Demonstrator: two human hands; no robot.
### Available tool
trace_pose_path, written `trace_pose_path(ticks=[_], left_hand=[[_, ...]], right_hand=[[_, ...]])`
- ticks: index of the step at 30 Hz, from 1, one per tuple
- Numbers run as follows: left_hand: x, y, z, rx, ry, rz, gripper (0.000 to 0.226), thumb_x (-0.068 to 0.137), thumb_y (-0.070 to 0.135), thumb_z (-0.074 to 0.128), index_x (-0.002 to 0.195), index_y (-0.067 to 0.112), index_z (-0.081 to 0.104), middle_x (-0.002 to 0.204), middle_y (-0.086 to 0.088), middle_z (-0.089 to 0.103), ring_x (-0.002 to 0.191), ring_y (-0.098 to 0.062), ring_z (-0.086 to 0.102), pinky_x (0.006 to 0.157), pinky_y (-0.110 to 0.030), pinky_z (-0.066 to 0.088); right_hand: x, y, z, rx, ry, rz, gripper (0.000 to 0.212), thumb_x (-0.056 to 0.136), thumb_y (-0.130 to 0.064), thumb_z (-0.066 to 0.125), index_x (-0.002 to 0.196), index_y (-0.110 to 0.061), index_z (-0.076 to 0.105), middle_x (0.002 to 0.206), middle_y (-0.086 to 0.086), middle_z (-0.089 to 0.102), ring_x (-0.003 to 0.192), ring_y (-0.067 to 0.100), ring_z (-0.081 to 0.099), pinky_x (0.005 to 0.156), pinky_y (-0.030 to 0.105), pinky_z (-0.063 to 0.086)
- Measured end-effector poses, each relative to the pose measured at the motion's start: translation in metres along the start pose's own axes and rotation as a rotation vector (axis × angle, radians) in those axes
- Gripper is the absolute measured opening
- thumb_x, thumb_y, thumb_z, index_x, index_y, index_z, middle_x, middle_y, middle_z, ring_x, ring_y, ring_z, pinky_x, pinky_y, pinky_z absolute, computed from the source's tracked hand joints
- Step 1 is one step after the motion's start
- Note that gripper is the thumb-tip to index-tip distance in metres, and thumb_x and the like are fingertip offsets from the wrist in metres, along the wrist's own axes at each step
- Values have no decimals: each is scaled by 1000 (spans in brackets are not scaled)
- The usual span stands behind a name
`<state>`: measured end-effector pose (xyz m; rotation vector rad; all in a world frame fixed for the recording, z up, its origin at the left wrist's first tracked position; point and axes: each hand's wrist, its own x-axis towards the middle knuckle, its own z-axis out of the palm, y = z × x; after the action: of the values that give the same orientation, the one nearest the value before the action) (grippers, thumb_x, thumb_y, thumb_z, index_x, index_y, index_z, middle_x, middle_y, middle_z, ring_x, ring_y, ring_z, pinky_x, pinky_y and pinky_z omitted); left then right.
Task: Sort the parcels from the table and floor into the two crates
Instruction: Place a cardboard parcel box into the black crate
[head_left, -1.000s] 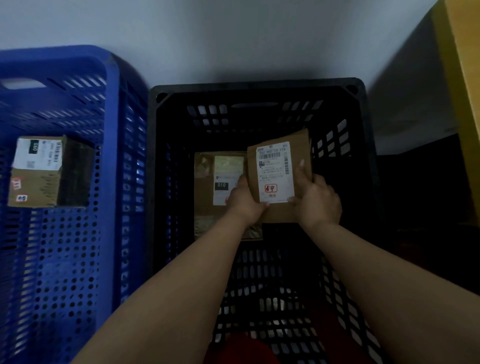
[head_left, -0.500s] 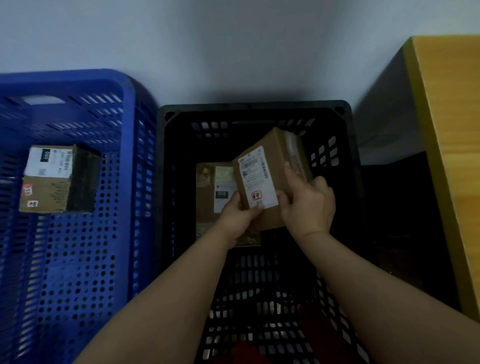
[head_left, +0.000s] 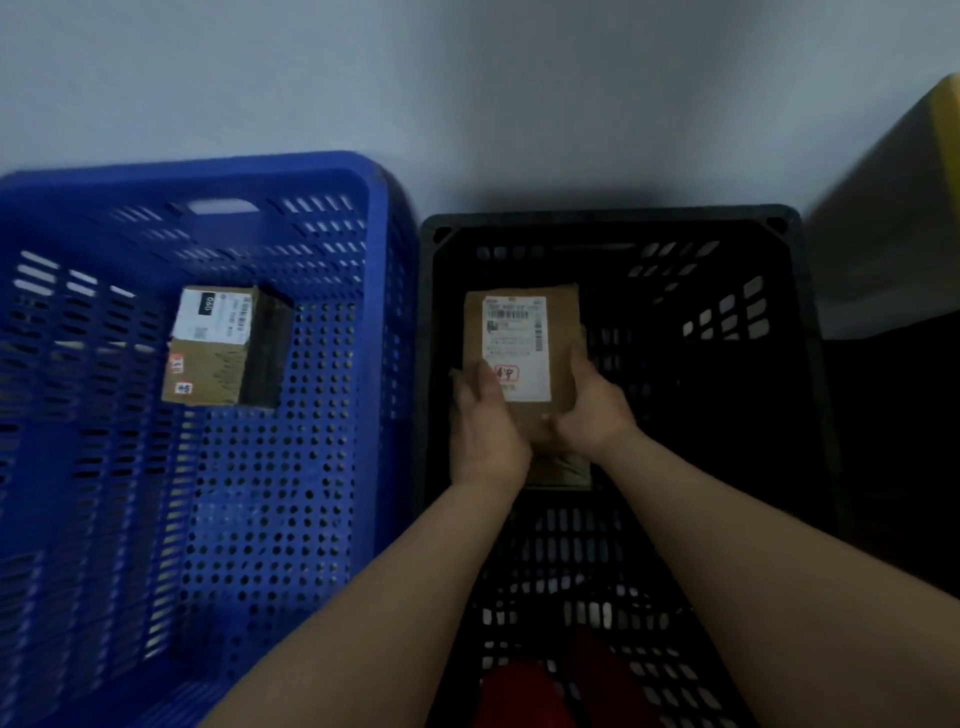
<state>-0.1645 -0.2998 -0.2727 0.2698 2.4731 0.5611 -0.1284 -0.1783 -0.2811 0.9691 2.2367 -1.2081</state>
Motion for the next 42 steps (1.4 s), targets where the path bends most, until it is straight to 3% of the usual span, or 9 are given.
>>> trace_pose_path(ticks=[3, 7, 10, 13, 16, 19, 24, 33, 42], left_hand=[[-10, -9, 11, 201, -64, 43, 83, 95, 8, 53, 155, 17, -4, 157, -5, -30, 148, -31, -10, 118, -42, 20], [-10, -16, 14, 377, -208, 61, 88, 94, 8, 55, 154, 15, -9, 158, -5, -26, 145, -34, -21, 118, -50, 13], [-2, -13, 8, 491, -325, 42, 96, 91, 5, 57, 152, 13, -17, 156, -7, -31, 145, -34, -23, 118, -49, 15], [0, 0, -4, 480, -380, 1, 90, 92, 5, 55, 153, 12, -11, 159, -7, -24, 146, -35, -17, 118, -49, 14], [-5, 22, -15, 448, -368, 43, 77, 93, 10, 53, 154, 10, 7, 161, -10, -3, 147, -36, -2, 118, -46, 22], [-19, 48, -29, 429, -263, 225, 60, 93, 14, 51, 147, 9, 27, 153, -12, 23, 143, -33, 16, 112, -46, 33], [-53, 93, -67, 530, -106, 495, 44, 94, 20, 50, 136, 10, 42, 136, -11, 44, 131, -29, 34, 97, -40, 41], [-140, 228, -111, 573, -15, 905, 46, 98, 28, 48, 140, 13, 39, 143, -10, 41, 134, -30, 33, 100, -44, 45], [-234, 348, -111, 593, 24, 1216, 43, 97, 28, 47, 137, 14, 42, 137, -10, 44, 127, -29, 38, 95, -43, 43]], right_hand=[[4, 2, 6, 0, -91, -19, 104, 84, -9, 69, 155, -23, -6, 158, 4, 24, 138, 26, 35, 114, 36, 34], [4, 8, 5, 48, -126, -44, 103, 85, -6, 68, 155, -25, -5, 160, 1, 19, 141, 23, 32, 115, 34, 31], [-5, 13, -2, -87, -69, -60, 93, 88, -13, 67, 156, -23, 4, 160, 2, 16, 142, 25, 29, 116, 37, 31], [-23, 19, -11, -237, -37, -64, 82, 92, -21, 62, 155, -23, 10, 160, 4, 17, 140, 29, 29, 112, 41, 34], [-46, 20, -23, -337, -10, -37, 73, 95, -27, 59, 154, -21, 17, 159, 7, 19, 141, 29, 27, 112, 44, 34], [-74, 15, -43, -424, 67, -48, 64, 95, -30, 57, 150, -19, 26, 154, 8, 30, 135, 31, 34, 107, 43, 39], [-127, 1, -96, -495, 234, -69, 55, 96, -31, 53, 146, -16, 34, 145, 9, 41, 129, 30, 40, 102, 40, 40], [-247, -6, -207, -506, 486, 22, 46, 97, -29, 51, 139, -14, 40, 139, 9, 46, 127, 31, 42, 99, 40, 41], [-361, 37, -296, -466, 675, 165, 45, 97, -27, 51, 139, -13, 43, 139, 10, 46, 128, 31, 41, 99, 40, 40]])
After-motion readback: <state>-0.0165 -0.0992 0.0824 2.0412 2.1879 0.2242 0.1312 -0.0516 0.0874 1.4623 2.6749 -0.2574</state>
